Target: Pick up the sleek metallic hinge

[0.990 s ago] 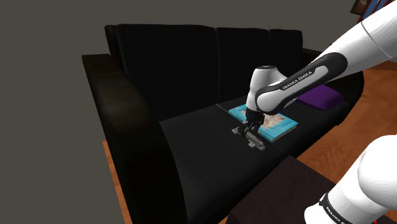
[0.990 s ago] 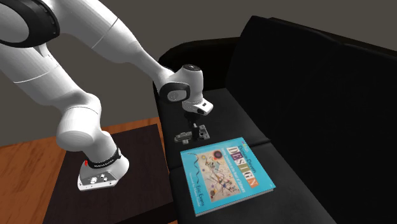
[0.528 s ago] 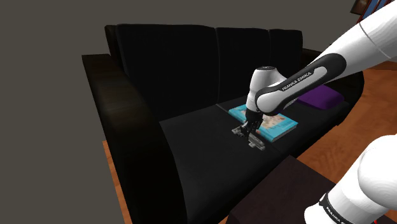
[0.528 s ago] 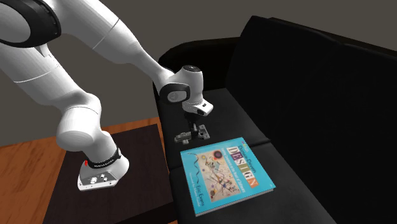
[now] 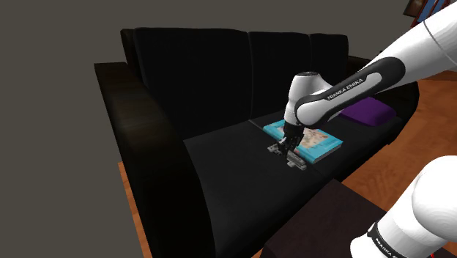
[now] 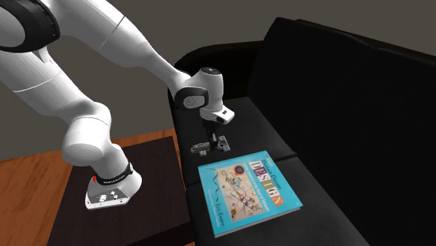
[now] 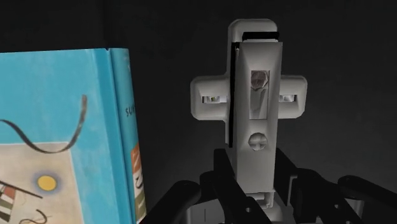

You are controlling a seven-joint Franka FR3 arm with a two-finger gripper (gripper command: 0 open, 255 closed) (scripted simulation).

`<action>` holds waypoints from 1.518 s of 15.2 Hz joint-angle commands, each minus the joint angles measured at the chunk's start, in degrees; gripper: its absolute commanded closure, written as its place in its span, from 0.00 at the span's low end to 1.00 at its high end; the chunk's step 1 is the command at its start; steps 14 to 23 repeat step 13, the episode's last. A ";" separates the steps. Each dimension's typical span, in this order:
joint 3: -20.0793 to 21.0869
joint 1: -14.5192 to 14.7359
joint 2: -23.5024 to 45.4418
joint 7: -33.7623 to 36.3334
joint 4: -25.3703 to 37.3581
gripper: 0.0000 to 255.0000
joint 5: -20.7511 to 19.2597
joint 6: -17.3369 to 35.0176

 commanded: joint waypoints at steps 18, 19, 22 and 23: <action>0.16 0.19 -7.44 -0.74 3.68 1.00 0.58 -11.13; 0.16 0.19 -7.44 -0.74 3.68 1.00 0.58 -11.13; 0.16 0.19 -7.44 -0.74 3.68 1.00 0.58 -11.13; 0.16 0.19 -7.44 -0.74 3.68 1.00 0.58 -11.13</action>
